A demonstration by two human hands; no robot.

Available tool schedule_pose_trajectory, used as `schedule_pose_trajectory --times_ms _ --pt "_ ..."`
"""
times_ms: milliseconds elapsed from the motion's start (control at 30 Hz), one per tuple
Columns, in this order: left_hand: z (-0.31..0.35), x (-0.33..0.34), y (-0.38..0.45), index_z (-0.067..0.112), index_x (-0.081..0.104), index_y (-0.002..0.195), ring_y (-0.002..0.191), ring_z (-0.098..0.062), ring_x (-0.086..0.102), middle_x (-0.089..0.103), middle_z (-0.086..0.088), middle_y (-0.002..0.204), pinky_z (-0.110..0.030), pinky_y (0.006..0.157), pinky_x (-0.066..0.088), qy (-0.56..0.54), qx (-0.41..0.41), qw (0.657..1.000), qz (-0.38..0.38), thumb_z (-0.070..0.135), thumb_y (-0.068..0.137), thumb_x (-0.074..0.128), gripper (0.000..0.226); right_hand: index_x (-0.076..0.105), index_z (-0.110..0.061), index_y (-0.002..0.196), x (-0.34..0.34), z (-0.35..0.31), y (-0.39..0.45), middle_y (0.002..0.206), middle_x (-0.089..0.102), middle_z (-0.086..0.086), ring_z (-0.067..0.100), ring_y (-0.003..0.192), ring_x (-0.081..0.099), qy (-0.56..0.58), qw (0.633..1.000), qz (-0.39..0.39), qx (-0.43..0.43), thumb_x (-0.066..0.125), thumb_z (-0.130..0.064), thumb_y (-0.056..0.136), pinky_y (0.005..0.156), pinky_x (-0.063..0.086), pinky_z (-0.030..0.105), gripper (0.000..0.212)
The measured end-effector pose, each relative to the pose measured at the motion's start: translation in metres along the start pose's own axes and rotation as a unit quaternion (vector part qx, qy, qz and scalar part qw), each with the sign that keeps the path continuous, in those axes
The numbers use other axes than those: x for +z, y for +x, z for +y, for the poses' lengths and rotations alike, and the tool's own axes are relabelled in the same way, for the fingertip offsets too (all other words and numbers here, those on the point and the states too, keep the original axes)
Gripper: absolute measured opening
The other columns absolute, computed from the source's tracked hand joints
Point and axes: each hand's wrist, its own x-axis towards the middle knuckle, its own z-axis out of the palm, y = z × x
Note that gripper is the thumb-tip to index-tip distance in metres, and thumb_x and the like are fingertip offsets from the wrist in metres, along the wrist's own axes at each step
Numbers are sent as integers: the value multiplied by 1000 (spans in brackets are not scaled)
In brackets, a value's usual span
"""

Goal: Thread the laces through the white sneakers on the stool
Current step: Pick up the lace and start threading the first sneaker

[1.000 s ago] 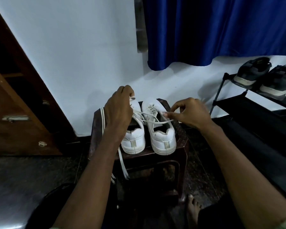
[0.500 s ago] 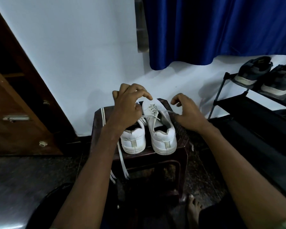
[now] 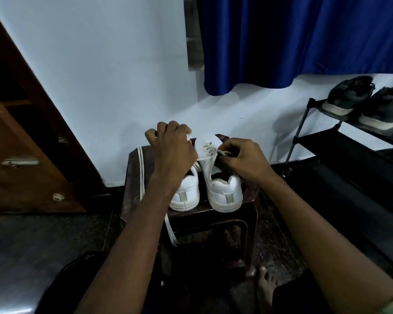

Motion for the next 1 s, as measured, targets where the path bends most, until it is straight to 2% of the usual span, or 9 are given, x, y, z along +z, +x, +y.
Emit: schedule_pose_trajectory --times_ms 133,267,400,500,667,733,833,933,1000 --pt "27 -4 -2 36 69 116 112 -12 60 70 15 108 -38 93 22 -108 47 991 -69 38 83 71 32 82 -25 86 1 -1 0 72 73 -12 6 73 67 -6 1000 12 27 79 -33 82 67 48 27 9" --pt "40 -4 -9 30 71 117 104 -15 69 75 9 104 -40 102 40 -167 40 972 -158 24 80 74 37 80 -27 87 4 2 4 74 72 -14 9 77 66 -8 999 -1 42 74 -30 88 70 48 29 7" --pt "32 -5 -5 27 75 113 94 -13 70 78 8 100 -28 88 54 -213 -36 958 -188 20 76 81 39 79 -25 96 4 8 9 106 73 -13 10 86 69 119 988 -23 98 62 3 78 81 54 33 37" --pt "28 0 -5 28 79 104 85 -6 71 78 9 92 -27 85 57 -251 -81 941 -211 18 74 80 31 81 -14 90 4 3 8 112 70 2 6 76 68 237 959 -46 147 54 16 75 67 51 26 43" --pt "23 2 -3 26 76 107 70 3 65 76 11 86 -7 60 45 -271 -88 931 -228 11 78 77 32 76 -30 92 10 -2 3 87 75 -12 9 74 67 -26 999 11 -21 70 -17 78 72 54 31 20" --pt "19 2 -2 25 73 112 64 2 64 76 10 87 -14 52 43 -291 -91 923 -234 11 79 78 36 73 -27 92 10 -6 2 86 71 -12 11 72 63 -78 993 27 -83 74 -18 81 71 54 35 15" --pt "18 2 -2 24 71 114 73 -8 69 77 8 90 -24 63 51 -294 -77 924 -232 18 79 82 37 74 -22 91 10 -4 3 89 66 -8 15 75 60 -95 987 51 -116 73 -12 85 71 52 37 12" --pt "17 5 -3 23 73 112 80 -8 72 77 8 89 -19 73 53 -286 -54 929 -230 21 79 84 36 72 -19 89 17 -5 4 93 71 -5 13 83 65 -25 995 67 -63 69 -10 88 77 55 32 10" --pt "16 7 -4 23 74 110 78 -8 72 76 8 86 -22 76 55 -297 -56 924 -232 18 77 84 35 68 -14 86 18 -13 7 100 76 7 18 89 70 198 975 66 77 63 -4 91 82 56 33 13"
